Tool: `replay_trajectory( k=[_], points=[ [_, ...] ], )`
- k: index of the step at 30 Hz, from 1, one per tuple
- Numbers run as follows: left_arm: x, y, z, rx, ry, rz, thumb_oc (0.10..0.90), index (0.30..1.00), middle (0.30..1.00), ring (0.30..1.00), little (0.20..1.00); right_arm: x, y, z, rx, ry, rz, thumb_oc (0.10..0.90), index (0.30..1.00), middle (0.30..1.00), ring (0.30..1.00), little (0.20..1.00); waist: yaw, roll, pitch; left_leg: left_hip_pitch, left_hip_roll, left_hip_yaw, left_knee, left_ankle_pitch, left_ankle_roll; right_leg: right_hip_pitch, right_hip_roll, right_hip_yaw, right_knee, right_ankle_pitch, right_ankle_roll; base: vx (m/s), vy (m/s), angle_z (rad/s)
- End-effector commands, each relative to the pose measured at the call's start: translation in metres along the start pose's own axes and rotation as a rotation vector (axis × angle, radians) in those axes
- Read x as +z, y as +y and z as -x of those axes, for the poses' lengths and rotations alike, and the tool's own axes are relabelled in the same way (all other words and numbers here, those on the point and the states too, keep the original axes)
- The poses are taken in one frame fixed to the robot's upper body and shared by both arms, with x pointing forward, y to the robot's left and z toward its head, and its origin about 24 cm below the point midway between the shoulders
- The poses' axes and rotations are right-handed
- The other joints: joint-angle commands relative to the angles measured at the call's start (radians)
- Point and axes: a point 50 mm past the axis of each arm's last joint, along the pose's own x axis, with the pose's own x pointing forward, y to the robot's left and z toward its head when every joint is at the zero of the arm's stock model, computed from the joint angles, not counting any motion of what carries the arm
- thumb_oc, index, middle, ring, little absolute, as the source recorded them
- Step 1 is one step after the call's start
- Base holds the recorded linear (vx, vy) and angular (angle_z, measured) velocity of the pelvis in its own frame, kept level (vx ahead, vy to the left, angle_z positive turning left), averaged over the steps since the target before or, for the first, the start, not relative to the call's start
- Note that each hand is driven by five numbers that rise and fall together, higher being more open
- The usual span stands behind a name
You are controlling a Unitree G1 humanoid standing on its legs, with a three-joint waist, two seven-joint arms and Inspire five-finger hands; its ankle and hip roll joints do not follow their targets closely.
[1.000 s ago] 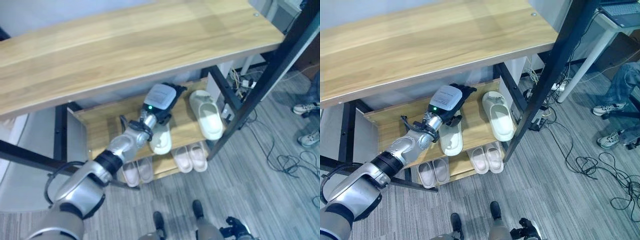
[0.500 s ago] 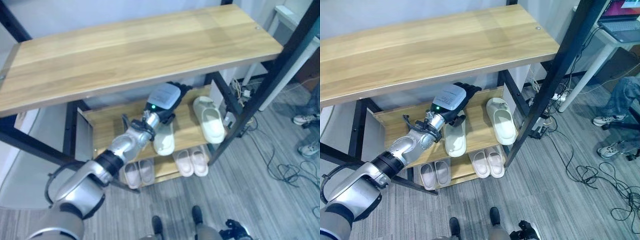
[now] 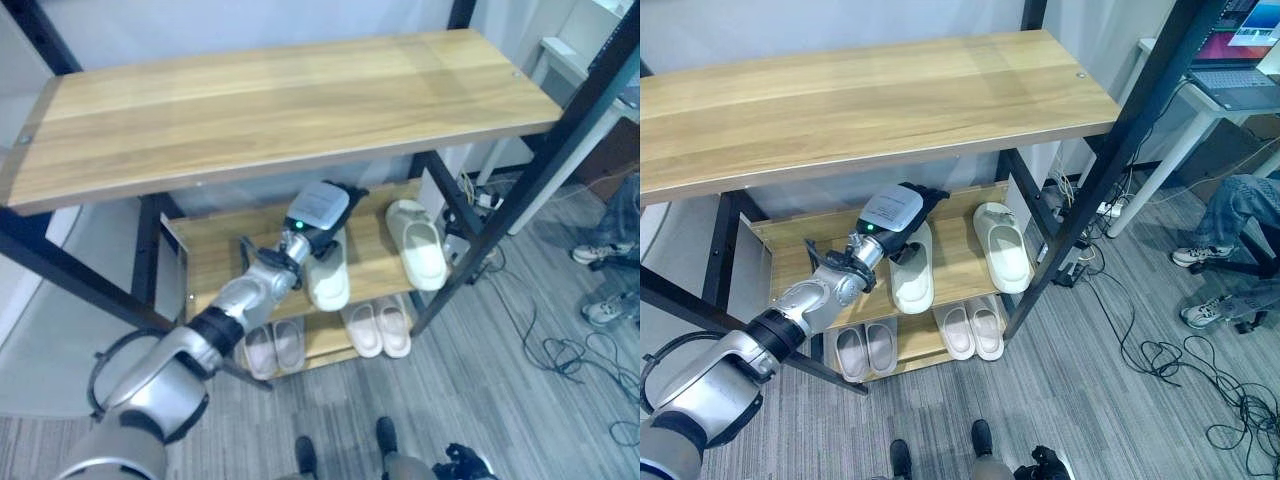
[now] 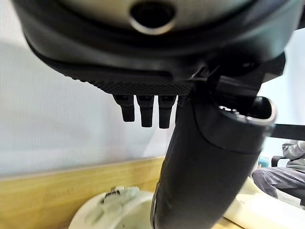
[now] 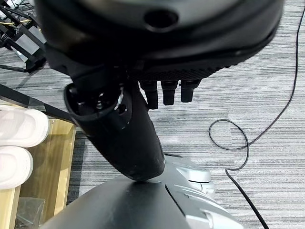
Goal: Arrange the slippers neatly on the shoe rack.
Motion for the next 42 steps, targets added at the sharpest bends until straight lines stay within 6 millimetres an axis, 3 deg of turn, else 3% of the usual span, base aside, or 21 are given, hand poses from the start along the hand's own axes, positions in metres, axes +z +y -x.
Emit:
replay_trajectory(
  k=[1,6,16,25,32,33,34,35,39,42],
  points=[
    [0.003,0.054,-0.024,0.213,-0.02,0.028,0.8,0.9,0.9,0.9,0.9,-0.005,0.003,0.002,0.014,0.0,0.039,0.8,0.9,0.9,0.9,0.9,0.025,0.07,-0.03,0.02,-0.033,-0.082,-0.005,-0.111,0.03,0.014,0.047,-0.066,0.1,-0.156,0.034,0.0,0.0,0.0],
    [0.013,0.05,-0.028,0.215,-0.046,-0.029,0.8,0.9,0.9,0.9,0.9,0.009,0.006,0.0,0.025,-0.05,0.068,0.8,0.9,0.9,0.9,0.9,0.022,0.067,-0.031,0.017,-0.034,-0.083,-0.005,-0.109,0.029,0.004,0.047,-0.066,0.107,-0.158,0.033,0.0,0.0,0.0],
    [0.013,0.02,-0.031,0.09,-0.015,-0.101,0.8,0.9,0.9,0.9,0.9,-0.001,0.002,0.001,0.014,-0.02,0.104,0.8,0.9,0.9,0.9,0.9,0.012,0.065,-0.037,0.022,-0.03,-0.08,-0.005,-0.113,0.027,0.006,0.051,-0.065,0.097,-0.158,0.03,0.03,-0.008,-0.02],
    [0.004,0.023,-0.033,0.102,0.034,-0.086,0.8,0.9,0.9,0.9,0.9,-0.002,0.004,0.001,0.017,-0.016,0.112,0.8,0.9,0.9,0.9,0.9,0.011,0.068,-0.052,0.028,-0.028,-0.08,-0.005,-0.118,0.025,0.015,0.053,-0.068,0.096,-0.165,0.026,0.05,-0.021,0.0],
    [0.002,0.032,-0.044,0.114,0.069,-0.095,0.8,0.9,0.9,0.9,0.9,0.015,0.001,-0.002,0.005,-0.061,0.122,0.8,0.9,0.9,0.9,0.9,0.004,0.082,-0.03,0.008,-0.027,-0.074,-0.005,-0.108,0.021,-0.012,0.054,-0.065,0.101,-0.159,0.026,0.0,0.0,0.0],
    [0.001,0.03,-0.043,0.1,0.083,-0.091,0.579,0.568,0.568,0.568,0.568,0.015,0.001,-0.002,0.002,-0.062,0.12,0.8,0.9,0.9,0.9,0.9,0.004,0.083,-0.026,0.005,-0.026,-0.073,-0.005,-0.107,0.021,-0.016,0.055,-0.065,0.103,-0.159,0.025,0.0,0.0,0.0],
    [0.001,0.03,-0.043,0.101,0.083,-0.091,0.547,0.521,0.521,0.521,0.521,0.015,0.001,-0.002,0.001,-0.062,0.12,0.8,0.9,0.9,0.9,0.9,0.004,0.083,-0.027,0.005,-0.026,-0.073,-0.005,-0.107,0.021,-0.017,0.055,-0.065,0.104,-0.159,0.025,0.0,0.0,0.0],
    [-0.001,0.029,-0.043,0.095,0.093,-0.087,0.4,0.3,0.3,0.3,0.3,0.015,0.0,-0.002,0.0,-0.062,0.121,0.8,0.9,0.9,0.9,0.9,0.004,0.084,-0.025,0.003,-0.025,-0.072,-0.005,-0.106,0.021,-0.019,0.056,-0.065,0.104,-0.159,0.025,0.0,0.0,0.0],
    [-0.008,0.022,-0.043,0.049,0.141,-0.073,0.4,0.3,0.3,0.3,0.3,0.018,-0.004,-0.003,-0.013,-0.063,0.119,0.8,0.9,0.9,0.9,0.9,-0.001,0.087,-0.001,-0.015,-0.022,-0.068,-0.005,-0.096,0.018,-0.043,0.06,-0.061,0.111,-0.154,0.022,-0.03,-0.014,-0.01],
    [-0.006,0.029,-0.048,0.068,0.147,-0.058,0.4,0.3,0.3,0.3,0.3,0.024,-0.006,-0.004,-0.021,-0.074,0.12,0.8,0.9,0.9,0.9,0.9,-0.001,0.092,0.022,-0.038,-0.02,-0.064,-0.005,-0.086,0.019,-0.075,0.061,-0.057,0.122,-0.149,0.02,-0.08,-0.008,-0.05]
  ],
)
